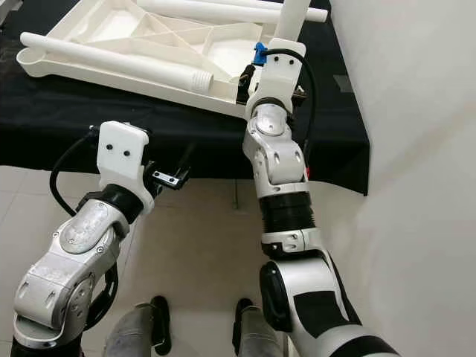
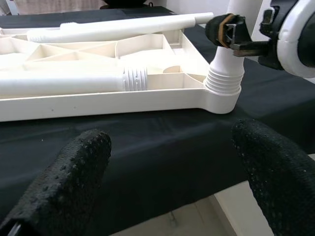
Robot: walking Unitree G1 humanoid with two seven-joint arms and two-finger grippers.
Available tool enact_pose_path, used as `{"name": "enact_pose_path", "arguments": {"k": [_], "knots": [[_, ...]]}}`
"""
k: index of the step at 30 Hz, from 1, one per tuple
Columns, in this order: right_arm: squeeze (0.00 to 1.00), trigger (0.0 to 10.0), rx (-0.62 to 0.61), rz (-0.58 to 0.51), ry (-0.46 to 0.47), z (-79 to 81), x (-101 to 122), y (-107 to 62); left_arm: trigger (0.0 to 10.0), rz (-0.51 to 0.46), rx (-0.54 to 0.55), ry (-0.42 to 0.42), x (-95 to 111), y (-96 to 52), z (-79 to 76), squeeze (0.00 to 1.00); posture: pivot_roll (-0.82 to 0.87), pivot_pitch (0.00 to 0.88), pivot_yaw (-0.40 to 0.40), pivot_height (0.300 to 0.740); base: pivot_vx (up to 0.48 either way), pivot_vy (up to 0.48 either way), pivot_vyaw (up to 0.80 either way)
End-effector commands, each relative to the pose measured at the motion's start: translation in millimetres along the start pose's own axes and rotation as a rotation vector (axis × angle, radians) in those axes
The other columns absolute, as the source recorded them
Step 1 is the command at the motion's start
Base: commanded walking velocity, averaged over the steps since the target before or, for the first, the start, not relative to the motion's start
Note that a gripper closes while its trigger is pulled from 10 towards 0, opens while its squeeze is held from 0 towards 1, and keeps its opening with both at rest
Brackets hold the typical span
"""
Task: Building children table
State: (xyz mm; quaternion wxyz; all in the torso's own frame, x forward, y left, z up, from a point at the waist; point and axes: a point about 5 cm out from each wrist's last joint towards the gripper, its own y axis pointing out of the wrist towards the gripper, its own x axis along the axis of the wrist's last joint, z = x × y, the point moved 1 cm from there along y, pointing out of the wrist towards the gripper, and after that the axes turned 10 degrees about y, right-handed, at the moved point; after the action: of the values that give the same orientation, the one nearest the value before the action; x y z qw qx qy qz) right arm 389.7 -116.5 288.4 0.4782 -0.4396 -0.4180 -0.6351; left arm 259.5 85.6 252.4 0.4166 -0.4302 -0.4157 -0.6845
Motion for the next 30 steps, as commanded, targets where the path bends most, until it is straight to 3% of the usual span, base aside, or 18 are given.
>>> {"name": "enact_pose_path", "arguments": {"k": [1, 12, 14, 16, 20, 23, 25, 28, 30], "knots": [[0.0, 10.0, 0.021, 0.022, -0.022, -5.6, -5, -3.8, 10.0, 0.009, 0.001, 0.011, -4, -0.8, 0.9, 0.0, 0.07, 0.222, -0.075, 0.74, 0.0, 0.0, 0.0], [0.0, 10.0, 0.082, 0.059, -0.065, -19.3, -13, -15.2, 10.0, 0.013, -0.005, 0.018, -9, -2.0, 0.6, 0.0, 0.06, 0.192, -0.07, 0.74, 0.0, 0.0, 0.0], [0.0, 10.0, 0.14, 0.09, -0.1, -32.9, -23, -28.5, 10.0, 0.016, -0.012, 0.027, -11, -3.4, 1.6, 0.0, 0.06, 0.179, -0.074, 0.74, 0.0, 0.0, 0.0], [0.0, 10.0, 0.14, 0.09, -0.1, -32.9, -23, -28.5, 10.0, 0.016, -0.012, 0.027, -11, -3.4, 1.6, 0.0, 0.06, 0.179, -0.074, 0.74, 0.0, 0.0, 0.0], [0.0, 10.0, 0.248, 0.11, -0.104, -42.9, -35, -48.3, 10.0, 0.051, -0.023, 0.038, -22, -13.0, 3.7, 0.0, 0.06, 0.154, -0.071, 0.74, 0.0, 0.0, 0.0], [0.0, 10.0, 0.313, 0.133, -0.157, -61.2, -55, -73.4, 10.0, 0.132, -0.014, 0.051, -45, -32.1, 4.4, 0.0, 0.05, 0.133, -0.07, 0.74, 0.0, 0.0, 0.0], [0.0, 10.0, 0.313, 0.133, -0.157, -61.2, -55, -73.4, 10.0, 0.132, -0.014, 0.051, -45, -32.1, 4.4, 0.0, 0.05, 0.133, -0.07, 0.74, 0.0, 0.0, 0.0], [0.0, 10.0, 0.32, 0.145, -0.187, -70.9, -69, -87.5, 10.0, 0.183, 0.012, 0.044, -59, -43.4, 3.0, 0.0, 0.05, 0.112, -0.066, 0.74, 0.0, 0.0, 0.0], [0.0, 10.0, 0.376, 0.186, -0.215, -72.8, -90, -113.5, 10.0, 0.238, 0.041, 0.019, -73, -54.8, -4.5, 0.0, 0.05, 0.097, -0.065, 0.74, 0.0, 0.0, -0.23]]}}
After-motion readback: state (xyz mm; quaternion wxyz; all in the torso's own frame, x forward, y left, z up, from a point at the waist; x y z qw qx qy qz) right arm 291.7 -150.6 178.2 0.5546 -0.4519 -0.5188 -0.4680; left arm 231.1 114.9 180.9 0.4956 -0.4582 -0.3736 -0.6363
